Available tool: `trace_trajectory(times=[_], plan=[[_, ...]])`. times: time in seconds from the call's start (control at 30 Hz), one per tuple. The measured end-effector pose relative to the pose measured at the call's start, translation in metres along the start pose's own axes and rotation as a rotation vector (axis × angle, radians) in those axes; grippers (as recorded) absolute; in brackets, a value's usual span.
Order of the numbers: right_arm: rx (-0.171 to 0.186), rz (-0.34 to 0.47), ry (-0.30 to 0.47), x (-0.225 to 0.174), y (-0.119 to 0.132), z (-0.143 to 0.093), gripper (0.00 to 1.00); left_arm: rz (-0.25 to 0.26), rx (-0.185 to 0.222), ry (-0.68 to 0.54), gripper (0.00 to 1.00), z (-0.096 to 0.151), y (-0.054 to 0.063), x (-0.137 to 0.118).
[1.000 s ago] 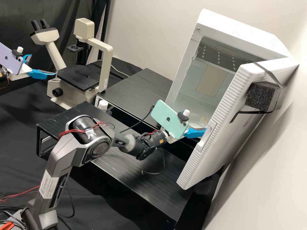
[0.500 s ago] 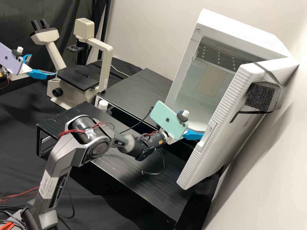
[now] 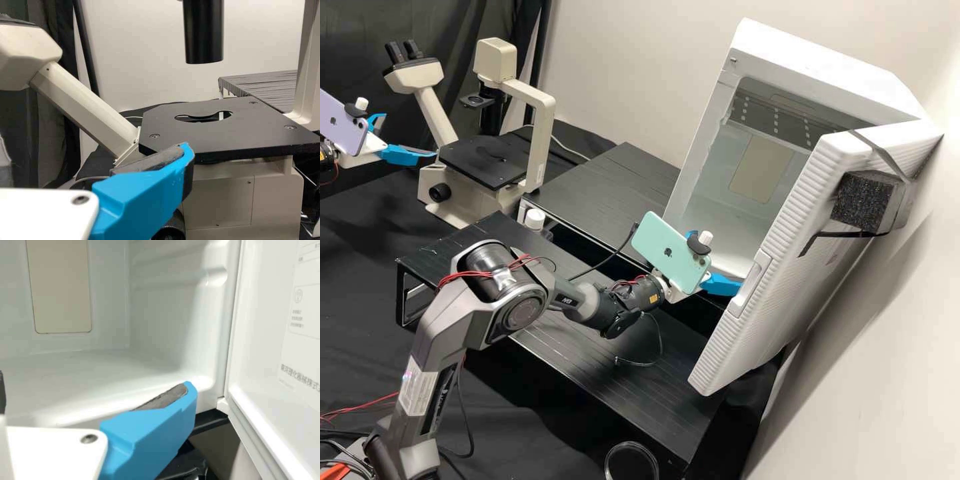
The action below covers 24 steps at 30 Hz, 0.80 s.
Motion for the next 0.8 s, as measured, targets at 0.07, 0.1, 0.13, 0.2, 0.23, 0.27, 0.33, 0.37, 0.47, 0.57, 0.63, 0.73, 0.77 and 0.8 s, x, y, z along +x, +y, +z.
trace_trajectory(times=[0.07, 0.1, 0.13, 0.2, 0.23, 0.27, 0.33, 0.37, 0.47, 0.57, 0.63, 0.73, 0.77, 0.8], plan=[[-0.002, -0.004, -0.003, -0.003, 0.000, 0.001, 1.00, 0.000, 0.000, 0.000, 1.00, 0.000, 0.000, 0.000], [0.000, -0.006, -0.003, -0.004, 0.001, 0.002, 1.00, 0.000, 0.000, 0.000, 1.00, 0.000, 0.000, 0.000], [0.005, -0.007, 0.000, -0.006, 0.002, 0.000, 1.00, 0.000, 0.000, 0.000, 1.00, 0.000, 0.000, 0.000], [0.016, -0.006, -0.003, -0.010, 0.004, 0.001, 1.00, 0.000, 0.000, 0.000, 1.00, 0.000, 0.000, 0.000], [0.027, -0.002, -0.006, -0.014, 0.005, 0.002, 1.00, 0.000, 0.000, 0.000, 1.00, 0.000, 0.000, 0.000], [0.030, 0.004, -0.002, -0.017, 0.007, 0.001, 1.00, 0.000, 0.000, 0.000, 1.00, 0.000, 0.000, 0.000], [0.044, 0.013, 0.009, -0.024, 0.011, 0.001, 1.00, 0.000, 0.000, 0.000, 1.00, 0.000, 0.000, 0.000], [0.048, 0.014, 0.013, -0.028, 0.012, 0.002, 1.00, 0.000, 0.000, 0.000, 1.00, 0.000, 0.000, 0.000], [0.073, 0.040, 0.039, -0.042, 0.020, 0.002, 1.00, 0.000, 0.000, 0.000, 1.00, 0.000, 0.000, 0.000], [0.090, 0.059, 0.078, -0.059, 0.027, 0.001, 1.00, 0.000, 0.000, 0.000, 1.00, 0.000, 0.000, 0.000], [0.104, 0.073, 0.103, -0.075, 0.030, 0.002, 1.00, 0.000, 0.000, 0.000, 1.00, 0.000, 0.000, 0.000], [0.114, 0.102, 0.149, -0.099, 0.034, 0.003, 1.00, 0.000, 0.000, 0.000, 1.00, 0.000, 0.000, 0.000], [0.115, 0.110, 0.154, -0.108, 0.033, 0.004, 1.00, 0.000, 0.000, 0.000, 1.00, 0.000, 0.000, 0.000], [0.115, 0.121, 0.164, -0.117, 0.034, 0.004, 1.00, 0.000, 0.000, 0.000, 1.00, 0.000, 0.000, 0.000]])
